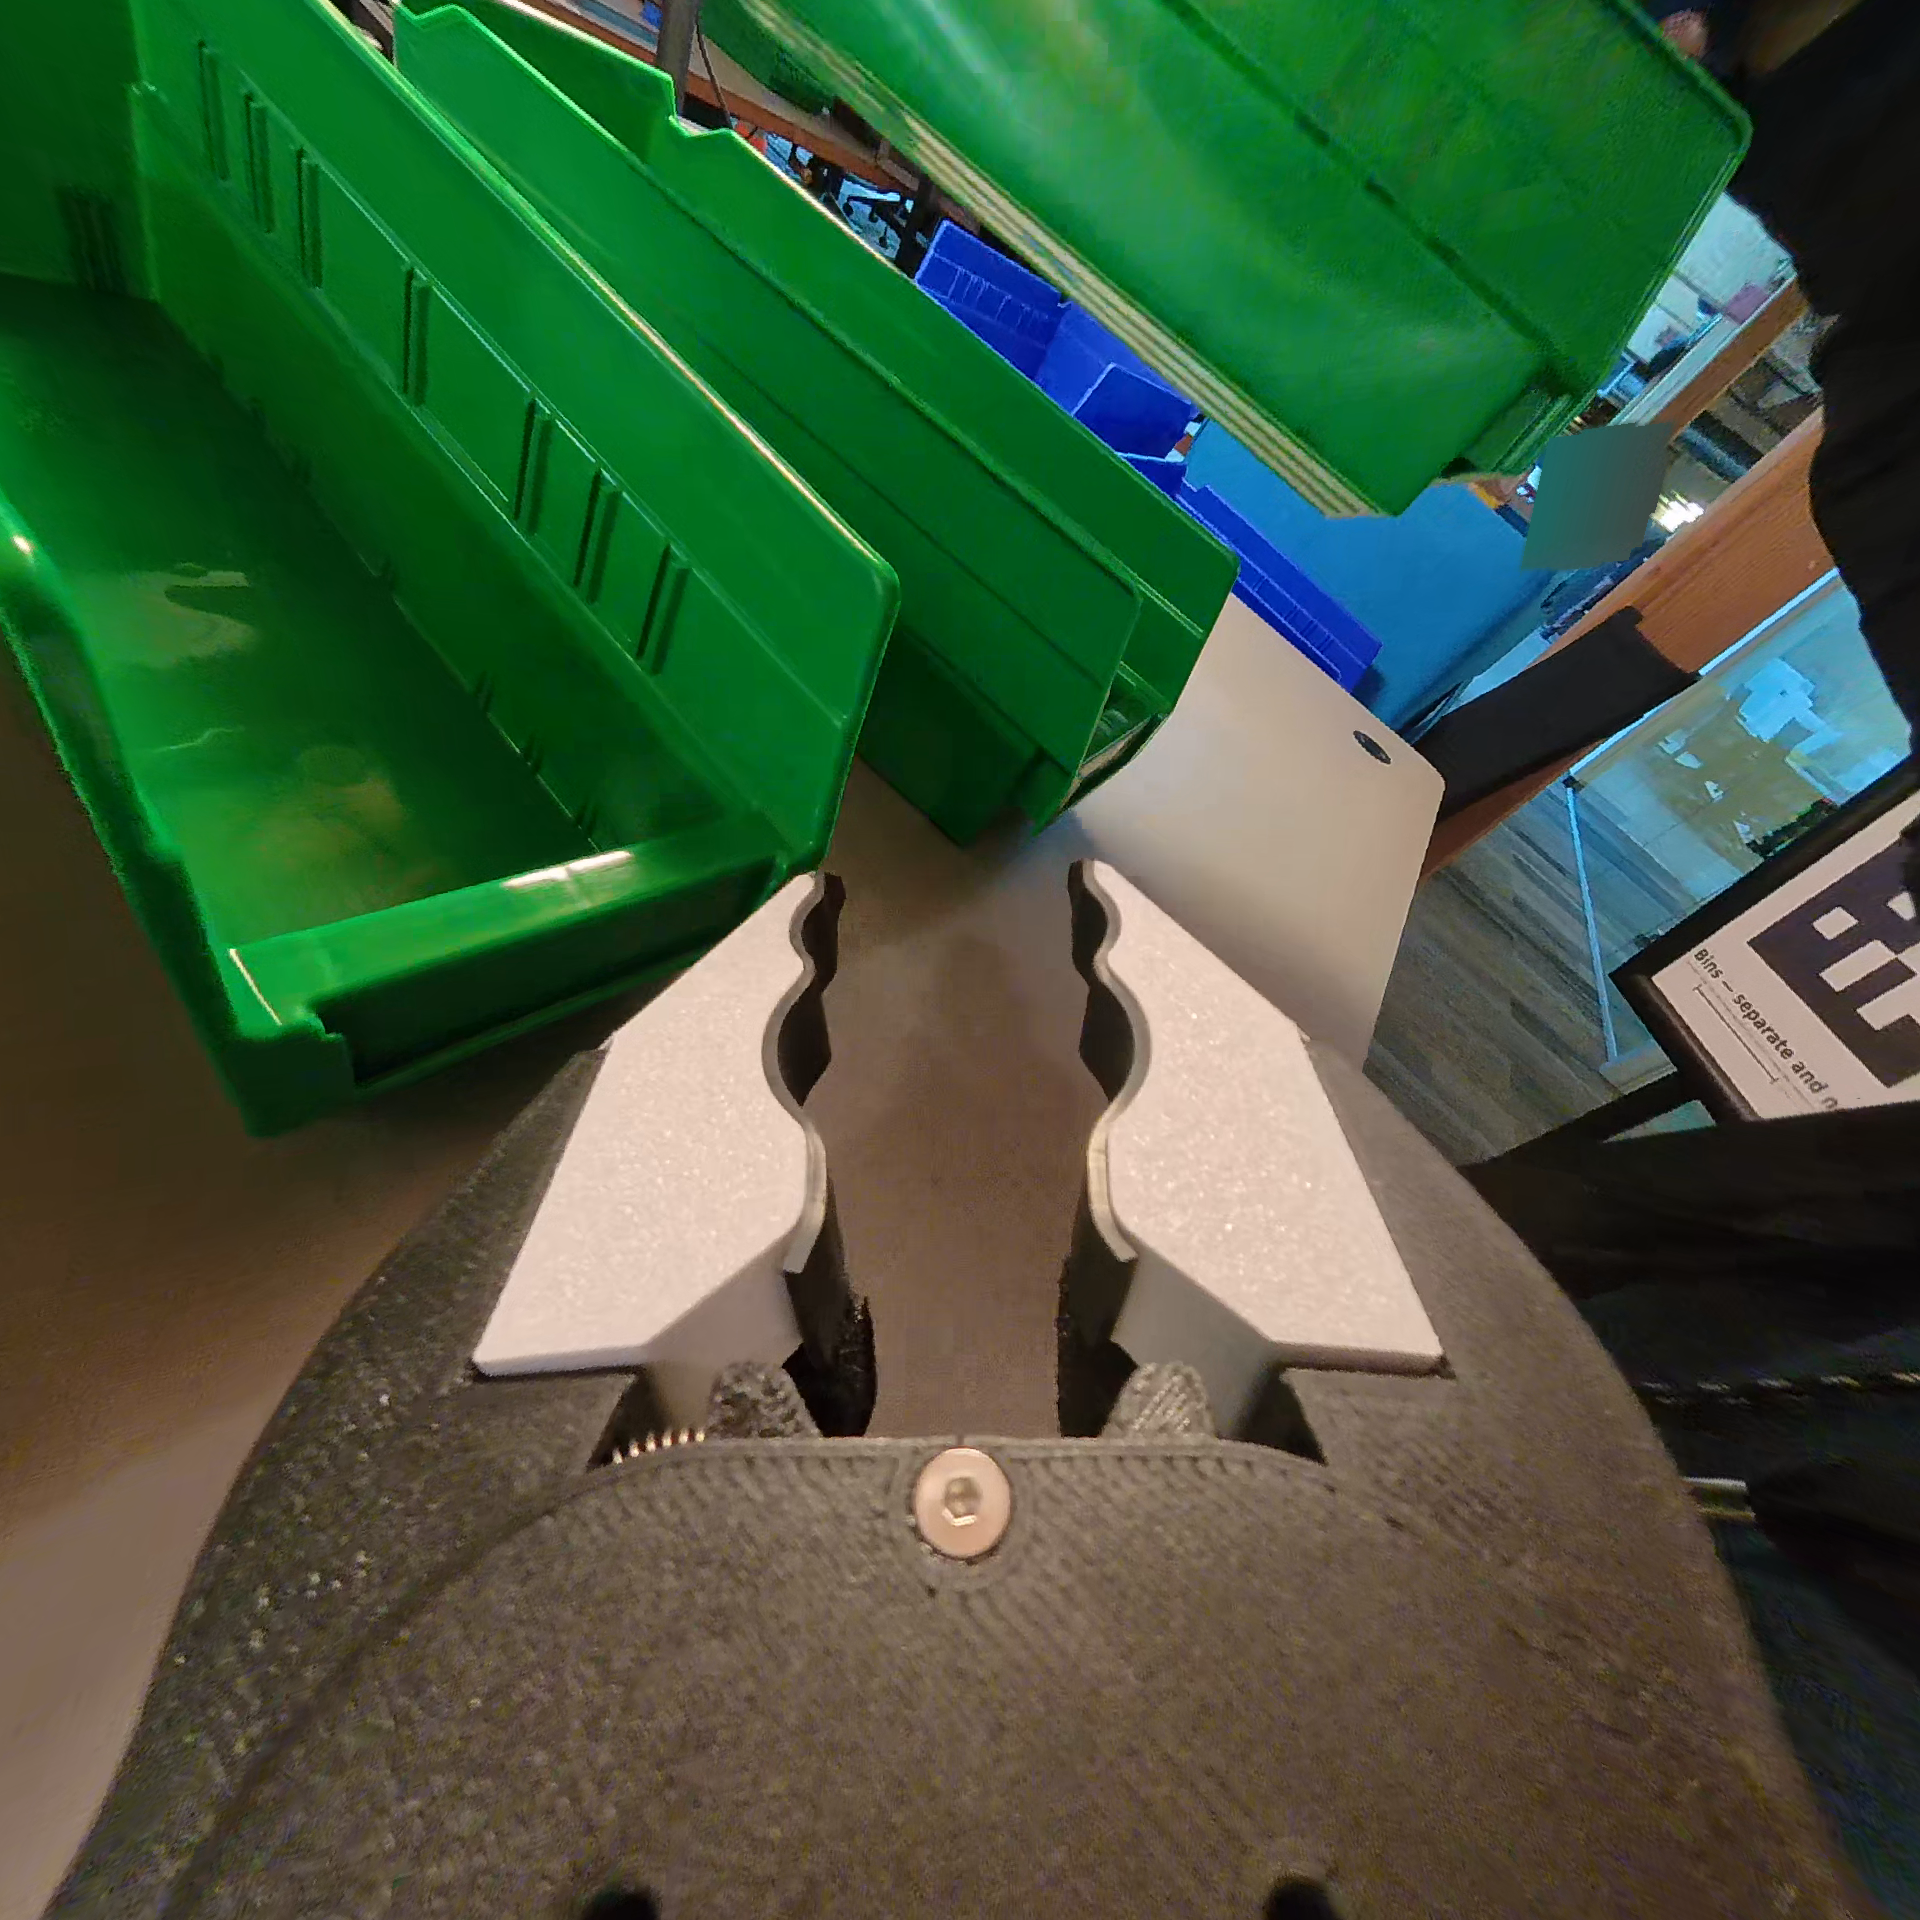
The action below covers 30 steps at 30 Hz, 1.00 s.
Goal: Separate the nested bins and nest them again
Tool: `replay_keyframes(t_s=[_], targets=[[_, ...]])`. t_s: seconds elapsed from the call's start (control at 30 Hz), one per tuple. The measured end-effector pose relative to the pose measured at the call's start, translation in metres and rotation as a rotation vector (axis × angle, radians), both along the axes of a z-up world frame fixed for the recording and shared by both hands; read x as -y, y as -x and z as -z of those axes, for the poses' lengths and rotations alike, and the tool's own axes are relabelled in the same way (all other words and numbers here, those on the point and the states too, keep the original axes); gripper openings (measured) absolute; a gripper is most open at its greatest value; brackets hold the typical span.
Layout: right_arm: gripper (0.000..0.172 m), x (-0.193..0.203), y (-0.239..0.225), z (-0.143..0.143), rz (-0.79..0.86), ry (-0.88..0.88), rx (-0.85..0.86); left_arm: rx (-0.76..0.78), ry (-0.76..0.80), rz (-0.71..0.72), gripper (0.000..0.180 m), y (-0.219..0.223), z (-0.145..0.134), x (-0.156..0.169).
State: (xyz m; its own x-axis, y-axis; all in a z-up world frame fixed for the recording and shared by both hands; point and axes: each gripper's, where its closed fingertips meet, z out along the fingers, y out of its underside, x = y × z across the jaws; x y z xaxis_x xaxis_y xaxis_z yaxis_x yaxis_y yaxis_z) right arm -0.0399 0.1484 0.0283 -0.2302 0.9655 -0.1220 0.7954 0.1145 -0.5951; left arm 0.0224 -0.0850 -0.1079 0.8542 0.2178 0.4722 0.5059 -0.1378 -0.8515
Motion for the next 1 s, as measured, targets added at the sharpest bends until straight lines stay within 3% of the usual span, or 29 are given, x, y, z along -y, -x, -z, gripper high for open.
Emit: replay_keyframes(t_s=[0.17,0.33,0.6,0.87,1.0], targets=[[0.114,0.030,0.022,0.022,0.044,0.069,0.041,0.001,-0.018,0.002,0.044,0.000,-0.002,0.001],[0.113,0.042,0.039,0.021,0.104,0.125,0.036,-0.003,-0.031,0.003,0.043,-0.001,-0.005,0.002],[0.116,0.039,0.054,0.034,0.204,0.079,0.027,-0.012,-0.045,0.003,0.042,-0.002,-0.007,0.003],[0.121,0.042,0.056,0.075,0.246,-0.054,0.021,-0.007,-0.044,0.014,0.041,-0.003,-0.006,0.002],[0.120,0.041,0.065,0.083,0.260,-0.109,0.004,-0.013,-0.042,0.016,0.041,-0.004,-0.007,0.002]])
